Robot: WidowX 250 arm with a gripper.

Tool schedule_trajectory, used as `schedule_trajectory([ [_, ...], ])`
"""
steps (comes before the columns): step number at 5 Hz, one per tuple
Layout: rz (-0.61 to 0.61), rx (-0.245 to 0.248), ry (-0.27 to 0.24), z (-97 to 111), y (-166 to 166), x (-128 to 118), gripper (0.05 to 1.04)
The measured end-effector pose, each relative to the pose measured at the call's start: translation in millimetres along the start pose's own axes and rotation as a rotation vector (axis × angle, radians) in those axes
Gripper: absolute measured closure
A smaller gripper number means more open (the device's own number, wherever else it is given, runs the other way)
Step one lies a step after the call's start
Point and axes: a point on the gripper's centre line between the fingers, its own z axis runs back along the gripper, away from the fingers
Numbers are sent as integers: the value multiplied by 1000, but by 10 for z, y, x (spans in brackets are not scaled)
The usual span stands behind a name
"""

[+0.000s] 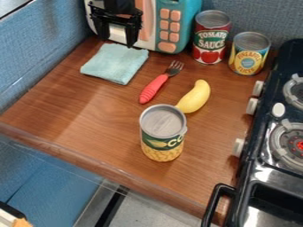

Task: Put fork on the lower left side of the table

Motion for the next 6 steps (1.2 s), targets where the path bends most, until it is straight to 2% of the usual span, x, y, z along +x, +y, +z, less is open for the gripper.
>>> schedule_trajectory([
  [1, -1, -16, 44, -191, -31, -61, 84],
  [2, -65, -56, 82, -397, -316, -196, 84],
  [3, -154, -79, 68, -368, -660, -252, 84],
  [5, -253, -97, 62, -453, -911, -361, 84],
  [6, -280, -99, 47, -451, -999, -338, 156],
])
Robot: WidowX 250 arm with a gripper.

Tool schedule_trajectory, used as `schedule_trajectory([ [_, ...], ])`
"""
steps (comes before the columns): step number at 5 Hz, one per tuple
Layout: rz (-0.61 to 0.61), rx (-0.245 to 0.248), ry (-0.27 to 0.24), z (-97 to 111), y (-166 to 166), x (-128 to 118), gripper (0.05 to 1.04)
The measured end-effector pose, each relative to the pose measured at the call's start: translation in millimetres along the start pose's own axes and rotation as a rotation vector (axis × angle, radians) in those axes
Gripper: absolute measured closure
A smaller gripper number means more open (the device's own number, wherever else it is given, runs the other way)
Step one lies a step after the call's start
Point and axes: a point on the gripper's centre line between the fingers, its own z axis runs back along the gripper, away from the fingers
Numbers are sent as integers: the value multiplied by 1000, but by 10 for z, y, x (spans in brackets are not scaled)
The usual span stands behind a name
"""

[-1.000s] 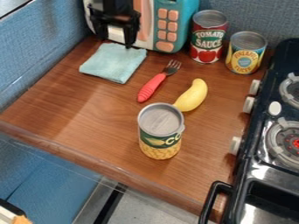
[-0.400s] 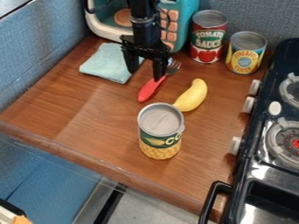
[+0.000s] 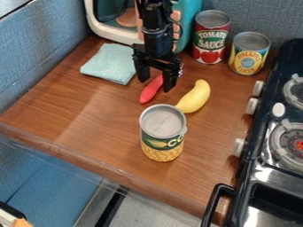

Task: Put fork on the lower left side of the table

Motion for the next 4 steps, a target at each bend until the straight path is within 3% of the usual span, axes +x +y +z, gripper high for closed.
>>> schedule_trajectory([
  [2, -26, 13, 54, -120, -54, -45, 689],
  [4, -65, 25, 81, -89, -32, -82, 698],
])
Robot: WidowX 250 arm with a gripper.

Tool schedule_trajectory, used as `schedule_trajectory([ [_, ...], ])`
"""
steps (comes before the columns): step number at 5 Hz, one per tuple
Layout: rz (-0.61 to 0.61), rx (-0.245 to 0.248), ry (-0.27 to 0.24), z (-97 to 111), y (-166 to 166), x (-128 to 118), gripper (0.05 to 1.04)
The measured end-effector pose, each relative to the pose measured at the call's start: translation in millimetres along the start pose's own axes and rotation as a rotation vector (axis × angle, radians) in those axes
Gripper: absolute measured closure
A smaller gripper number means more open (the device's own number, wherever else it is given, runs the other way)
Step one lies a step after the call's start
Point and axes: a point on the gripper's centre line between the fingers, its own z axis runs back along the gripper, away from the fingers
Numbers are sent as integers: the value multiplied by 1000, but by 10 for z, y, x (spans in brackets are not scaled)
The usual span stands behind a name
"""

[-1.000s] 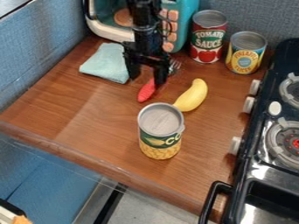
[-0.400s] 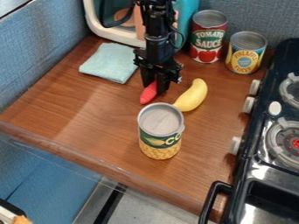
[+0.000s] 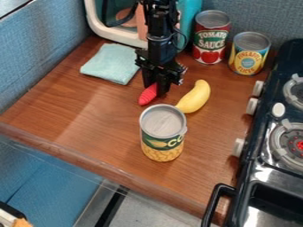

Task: Put fork on the lower left side of the table

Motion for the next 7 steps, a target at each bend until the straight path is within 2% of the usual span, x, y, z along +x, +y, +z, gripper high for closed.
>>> schedule_trajectory([
  [1, -9, 18, -69, 386, 134, -56, 698],
  [2, -9, 36, -82, 553, 279, -367, 698],
  [3, 0, 52, -74, 551, 430, -657, 698],
  [4, 20, 59, -38, 409, 608, -974, 700],
  [5, 54, 69, -22, 304, 779, -1181, 700],
  [6, 93, 39, 23, 49, 895, -1332, 700],
  [7, 98, 41, 72, -52, 920, -1396, 700],
])
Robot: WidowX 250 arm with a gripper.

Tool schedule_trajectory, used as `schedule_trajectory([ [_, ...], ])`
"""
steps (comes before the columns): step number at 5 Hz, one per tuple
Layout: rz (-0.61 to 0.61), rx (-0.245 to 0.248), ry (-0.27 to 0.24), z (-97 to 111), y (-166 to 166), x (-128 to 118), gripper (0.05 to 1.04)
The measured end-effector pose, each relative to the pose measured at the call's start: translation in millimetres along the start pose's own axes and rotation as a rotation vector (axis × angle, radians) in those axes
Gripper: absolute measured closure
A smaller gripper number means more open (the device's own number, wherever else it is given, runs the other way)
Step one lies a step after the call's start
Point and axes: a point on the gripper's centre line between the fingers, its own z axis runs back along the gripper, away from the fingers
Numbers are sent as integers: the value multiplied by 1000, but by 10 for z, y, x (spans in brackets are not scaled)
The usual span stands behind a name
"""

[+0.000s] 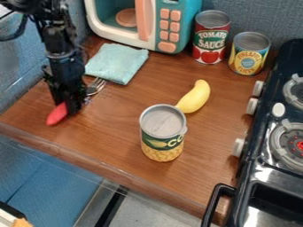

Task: Put fork on the lower left side of the table

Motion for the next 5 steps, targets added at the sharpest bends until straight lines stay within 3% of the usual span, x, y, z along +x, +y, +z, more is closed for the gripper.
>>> schedule_trajectory([
  [1, 15, 0, 27, -1, 24, 17, 595],
  [2, 14, -23, -6, -2, -14, 64, 300],
  [3, 5, -39, -38, 57, -63, 78, 89],
  [4, 4, -3, -121, 383, -49, 142, 79],
  [5, 22, 30, -163, 587, -49, 165, 84],
])
